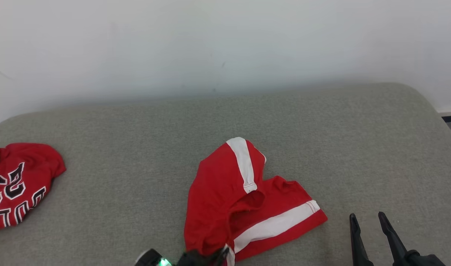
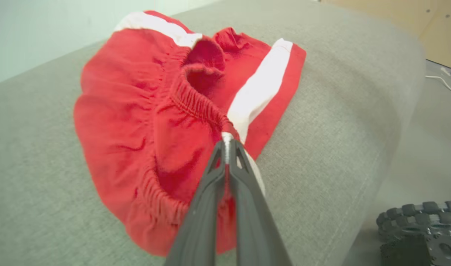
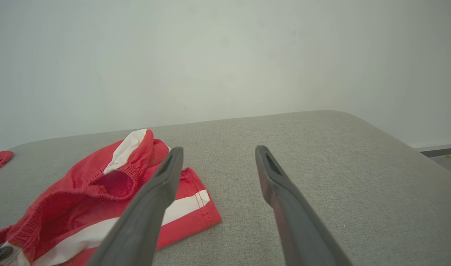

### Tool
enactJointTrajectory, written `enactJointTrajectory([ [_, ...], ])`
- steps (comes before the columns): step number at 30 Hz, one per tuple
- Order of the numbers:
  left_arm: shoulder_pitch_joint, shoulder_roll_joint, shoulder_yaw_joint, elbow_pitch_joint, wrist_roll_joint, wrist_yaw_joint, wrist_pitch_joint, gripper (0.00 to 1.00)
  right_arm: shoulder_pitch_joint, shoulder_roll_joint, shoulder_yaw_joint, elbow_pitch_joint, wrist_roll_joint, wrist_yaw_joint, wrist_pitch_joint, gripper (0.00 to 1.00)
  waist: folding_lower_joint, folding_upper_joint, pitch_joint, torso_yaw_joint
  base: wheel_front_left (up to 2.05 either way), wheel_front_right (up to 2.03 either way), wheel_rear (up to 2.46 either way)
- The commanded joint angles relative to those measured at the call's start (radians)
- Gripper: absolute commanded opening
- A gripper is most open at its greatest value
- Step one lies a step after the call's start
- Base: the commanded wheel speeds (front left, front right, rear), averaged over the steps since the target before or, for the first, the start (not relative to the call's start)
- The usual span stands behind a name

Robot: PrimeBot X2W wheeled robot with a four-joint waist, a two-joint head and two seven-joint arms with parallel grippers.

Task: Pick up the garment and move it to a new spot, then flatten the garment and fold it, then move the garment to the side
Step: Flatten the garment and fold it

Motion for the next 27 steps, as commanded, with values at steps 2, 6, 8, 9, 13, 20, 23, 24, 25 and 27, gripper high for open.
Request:
enactJointTrajectory([
  [2,-0.013,0.017,0.033,-0.033,-0.018,0.023,-0.028,0.0,0.01,-0.001,-0.001,0.003,-0.001,0.001,-0.001,1.0,0.0,-0.0001,-0.01,0.034,0.0,0.0,0.0],
  [6,0.02,0.047,0.082,-0.083,-0.047,0.055,-0.05,0.0,0.016,-0.004,-0.005,0.01,0.004,0.001,-0.001,1.0,0.0,-0.0001,-0.015,0.071,0.0,0.0,0.0],
  [8,0.045,0.06,0.105,-0.106,-0.067,0.073,-0.059,0.0,0.017,-0.004,-0.006,0.013,0.005,0.001,-0.001,1.0,0.0,-0.0001,-0.016,0.088,0.0,0.0,0.0],
  [9,0.06,0.067,0.116,-0.115,-0.075,0.081,-0.066,0.0,0.017,-0.005,-0.005,0.015,0.005,0.001,-0.001,1.0,0.0,-0.0001,-0.017,0.096,0.0,0.0,0.0],
  [13,0.125,0.087,0.158,-0.14,-0.107,0.119,-0.081,0.0,0.016,-0.008,-0.003,0.026,0.008,0.001,-0.001,1.0,0.0,-0.0001,-0.016,0.12,0.0,0.0,0.0],
  [20,0.21,0.074,0.202,-0.136,-0.156,0.142,-0.098,0.0,0.012,-0.018,0.002,0.04,0.012,0.001,-0.001,1.0,0.0,-0.0001,-0.013,0.134,0.0,0.0,0.0],
  [23,0.232,0.056,0.206,-0.108,-0.158,0.134,-0.1,0.18,0.008,-0.023,0.002,0.047,0.013,0.001,-0.001,1.0,0.0,-0.0001,-0.013,0.134,0.0,0.0,0.0],
  [24,0.233,0.051,0.209,-0.099,-0.154,0.135,-0.1,0.37,0.006,-0.024,0.002,0.05,0.013,0.001,-0.001,1.0,0.0,-0.0001,-0.013,0.134,0.0,0.0,0.0],
  [25,0.233,0.043,0.218,-0.094,-0.156,0.138,-0.102,1.0,0.004,-0.026,0.002,0.053,0.013,0.001,-0.001,1.0,0.0,-0.0001,-0.014,0.133,0.0,0.0,0.0],
  [27,0.23,0.032,0.24,-0.102,-0.145,0.144,-0.102,1.0,0.001,-0.027,-0.001,0.055,0.016,0.001,-0.001,1.0,0.0,-0.0001,-0.015,0.133,0.0,0.0,0.0],
])
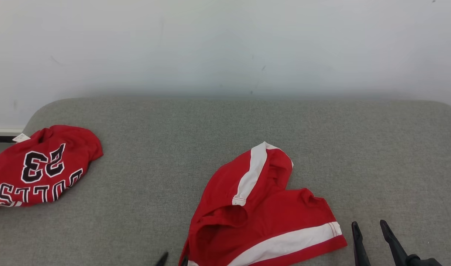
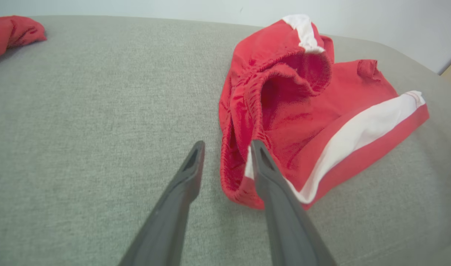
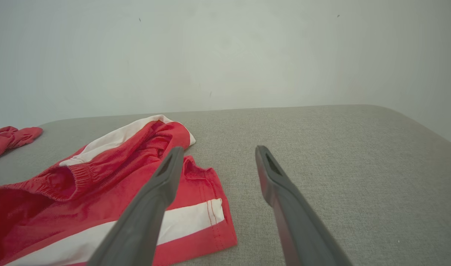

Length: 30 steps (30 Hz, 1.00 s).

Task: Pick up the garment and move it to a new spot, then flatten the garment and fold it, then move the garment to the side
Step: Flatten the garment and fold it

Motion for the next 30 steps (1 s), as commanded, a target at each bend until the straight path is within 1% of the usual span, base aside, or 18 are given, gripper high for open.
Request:
enactJointTrajectory([
  [1,0.003,-0.005,0.02,-0.019,0.016,0.004,-0.004,1.0,-0.005,-0.005,-0.004,0.0,0.007,0.001,-0.001,1.0,0.0,0.0,-0.001,0.0,0.0,0.0,0.0],
  [5,0.031,-0.016,0.102,-0.093,0.053,0.01,-0.004,1.0,-0.003,-0.004,-0.008,-0.002,0.008,0.001,-0.001,1.0,0.0,0.0,-0.006,0.0,0.0,0.0,0.0],
  [10,0.061,-0.028,0.219,-0.199,0.113,0.006,-0.004,1.0,-0.006,0.002,-0.012,-0.016,0.006,0.001,-0.001,1.0,0.0,0.0,-0.013,-0.001,0.0,0.0,0.0],
  [16,0.095,-0.037,0.354,-0.287,0.185,0.004,-0.004,1.0,-0.004,0.004,-0.013,-0.019,0.006,0.001,-0.001,1.0,0.0,0.0,-0.025,-0.008,0.0,0.0,0.0],
  [18,0.108,-0.041,0.401,-0.309,0.203,0.005,-0.004,1.0,0.0,0.002,-0.012,-0.018,0.007,0.001,-0.001,1.0,0.0,0.0,-0.031,-0.012,0.0,0.0,0.0],
  [19,0.125,-0.043,0.443,-0.328,0.216,0.001,-0.004,1.0,0.006,0.0,-0.013,-0.019,0.008,0.001,-0.001,1.0,0.0,0.0,-0.037,-0.016,0.0,0.0,0.0],
  [25,0.182,-0.054,0.522,-0.342,0.26,-0.035,-0.004,1.0,0.027,-0.004,-0.021,-0.021,0.011,0.001,-0.001,1.0,0.0,0.0,-0.051,-0.027,0.0,0.0,0.0],
  [27,0.2,-0.064,0.535,-0.339,0.27,-0.047,-0.005,1.0,0.04,-0.002,-0.023,-0.02,0.008,0.001,-0.001,1.0,0.0,0.0,-0.054,-0.029,0.0,0.0,0.0],
  [30,0.221,-0.081,0.55,-0.346,0.29,-0.054,-0.005,1.0,0.05,0.0,-0.024,-0.019,0.005,0.001,-0.001,1.0,0.0,0.0,-0.056,-0.03,0.0,0.0,0.0],
])
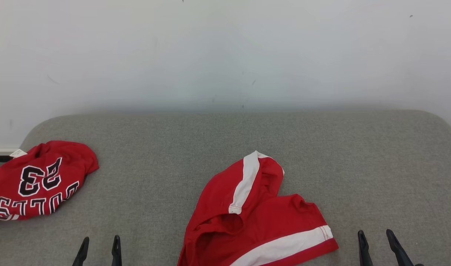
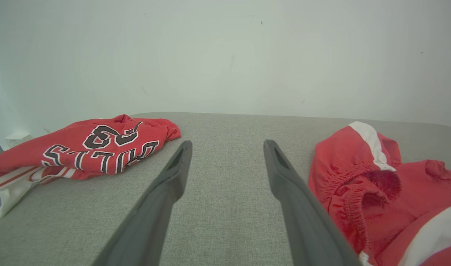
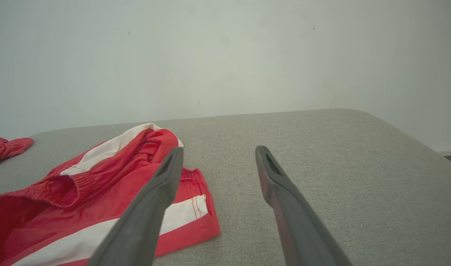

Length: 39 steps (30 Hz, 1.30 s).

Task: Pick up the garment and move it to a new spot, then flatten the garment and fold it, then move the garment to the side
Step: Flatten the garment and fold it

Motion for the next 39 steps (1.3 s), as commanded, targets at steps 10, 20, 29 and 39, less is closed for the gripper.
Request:
enactJointTrajectory([
  [10,-0.015,-0.027,-0.03,0.0,0.048,-0.064,-0.003,1.0,-0.018,-0.037,0.028,0.035,0.011,0.001,-0.001,1.0,0.0001,0.0,0.003,0.011,0.0,0.0,0.0],
  [20,-0.106,0.078,-0.359,0.127,0.006,-0.093,0.01,1.0,-0.147,-0.114,0.13,0.252,0.051,0.001,0.043,1.0,0.0001,0.0,0.033,0.03,0.0,0.0,0.0],
  [29,-0.218,0.165,-0.605,0.241,-0.104,-0.094,0.025,1.0,-0.273,-0.16,0.255,0.417,0.103,0.001,0.049,1.0,0.0001,0.0,0.07,0.036,0.0,0.0,0.0],
  [39,-0.369,0.205,-0.793,0.328,-0.203,-0.094,0.023,1.0,-0.409,-0.208,0.431,0.556,0.177,0.001,0.059,1.0,0.0001,0.0,0.116,0.037,0.0,0.0,0.0],
])
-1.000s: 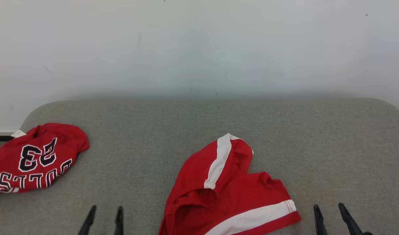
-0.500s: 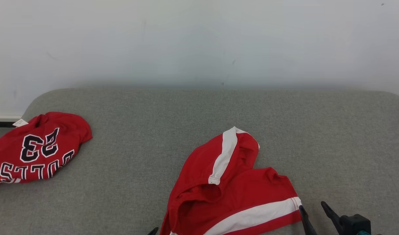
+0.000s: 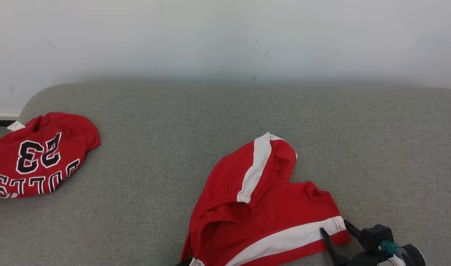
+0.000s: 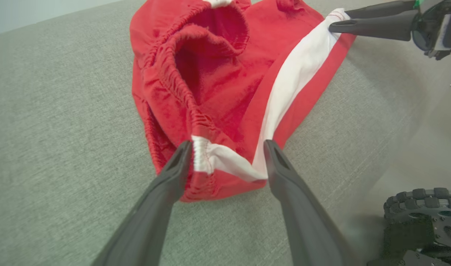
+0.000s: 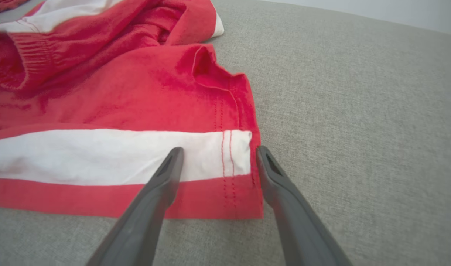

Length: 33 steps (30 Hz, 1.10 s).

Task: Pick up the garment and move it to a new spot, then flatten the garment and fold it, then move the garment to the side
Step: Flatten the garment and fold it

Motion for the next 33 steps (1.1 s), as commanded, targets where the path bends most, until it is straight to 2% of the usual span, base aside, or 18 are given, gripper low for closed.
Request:
enactJointTrajectory([
  [1,-0.026,0.007,-0.026,0.016,-0.022,0.002,0.001,1.0,-0.02,-0.01,0.028,0.015,0.017,0.001,-0.002,1.0,-0.0002,-0.0002,0.007,-0.001,0.0,0.0,0.0],
  [2,-0.034,0.006,-0.042,0.025,-0.038,0.002,0.006,1.0,-0.027,-0.01,0.043,0.024,0.03,0.001,0.002,0.68,-0.0002,-0.0002,0.009,-0.001,0.0,0.0,0.0],
  [3,-0.043,0.005,-0.056,0.032,-0.048,0.002,0.007,0.49,-0.036,-0.013,0.057,0.031,0.039,0.001,0.001,0.37,-0.0002,-0.0002,0.011,-0.001,0.0,0.0,0.0],
  [4,-0.054,0.006,-0.065,0.04,-0.059,0.002,0.005,0.11,-0.046,-0.016,0.069,0.031,0.046,0.001,-0.01,0.0,-0.0002,-0.0002,0.012,-0.001,0.0,0.0,0.0],
  [5,-0.063,0.005,-0.076,0.045,-0.07,0.002,0.001,0.0,-0.051,-0.019,0.076,0.035,0.055,0.001,-0.018,0.0,-0.0002,-0.0002,0.012,-0.001,0.0,0.0,0.0],
  [10,-0.076,-0.004,-0.079,0.056,-0.115,0.002,-0.015,0.0,-0.06,-0.025,0.106,0.047,0.08,0.001,-0.039,0.0,-0.0002,-0.0002,0.011,-0.001,0.0,0.0,0.0],
  [17,-0.046,-0.004,-0.038,0.041,-0.149,0.003,-0.025,0.0,-0.035,-0.037,0.121,-0.001,0.107,0.001,-0.061,0.0,-0.0002,-0.0002,-0.015,-0.001,0.0,0.0,0.0],
  [26,-0.077,0.002,0.106,-0.084,-0.179,0.017,-0.026,0.0,-0.03,-0.045,0.008,-0.191,0.121,0.001,-0.063,0.0,-0.0002,-0.0002,-0.033,-0.01,0.0,0.0,0.0],
  [33,-0.274,0.019,0.185,-0.149,-0.221,0.009,0.004,0.0,-0.187,-0.06,-0.047,-0.258,0.16,0.001,-0.063,0.0,-0.0002,-0.0002,0.025,-0.025,0.0,0.0,0.0],
])
